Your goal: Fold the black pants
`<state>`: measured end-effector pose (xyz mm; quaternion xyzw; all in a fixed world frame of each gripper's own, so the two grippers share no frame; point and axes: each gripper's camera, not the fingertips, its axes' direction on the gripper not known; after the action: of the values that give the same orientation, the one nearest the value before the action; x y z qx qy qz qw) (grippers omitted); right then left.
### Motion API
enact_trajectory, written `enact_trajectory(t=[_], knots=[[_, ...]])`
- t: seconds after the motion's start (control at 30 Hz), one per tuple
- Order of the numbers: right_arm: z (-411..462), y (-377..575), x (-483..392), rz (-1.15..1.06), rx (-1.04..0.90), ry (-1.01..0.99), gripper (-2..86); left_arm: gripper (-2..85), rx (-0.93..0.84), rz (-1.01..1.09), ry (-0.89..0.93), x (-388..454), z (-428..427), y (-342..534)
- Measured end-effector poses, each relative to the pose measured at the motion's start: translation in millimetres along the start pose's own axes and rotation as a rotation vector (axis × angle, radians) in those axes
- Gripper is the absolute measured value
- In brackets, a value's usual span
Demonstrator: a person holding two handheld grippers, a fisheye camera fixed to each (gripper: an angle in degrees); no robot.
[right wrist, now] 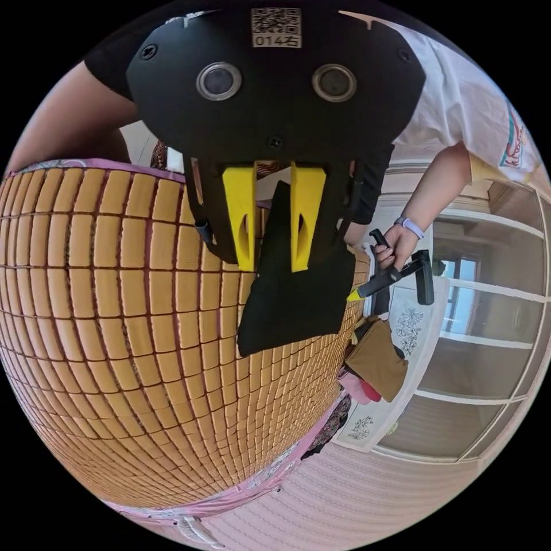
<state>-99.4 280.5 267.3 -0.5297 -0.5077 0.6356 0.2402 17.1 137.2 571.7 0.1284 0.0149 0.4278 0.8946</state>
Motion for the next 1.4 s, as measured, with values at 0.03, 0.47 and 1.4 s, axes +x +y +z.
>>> enact_trajectory(t=[0.03, 0.47, 1.4], knots=[[7.6, -1.2, -1.4, -0.016, -0.063, -0.046, 6.0, 10.7, -0.033, 0.005, 0.004, -1.9, 7.3, -2.2], [-80.9, 38.7, -42.6, -0.285, -0.007, -0.04, 2.5, 5.3, -0.206, 0.028, 0.319, 17.2, 55.1, 2.4], [-327.2, 195.4, 103.4, 0.398, 0.656, 0.726, 10.3, 8.0, 0.002, 0.509, 0.731, 286.3, 60.5, -42.4]])
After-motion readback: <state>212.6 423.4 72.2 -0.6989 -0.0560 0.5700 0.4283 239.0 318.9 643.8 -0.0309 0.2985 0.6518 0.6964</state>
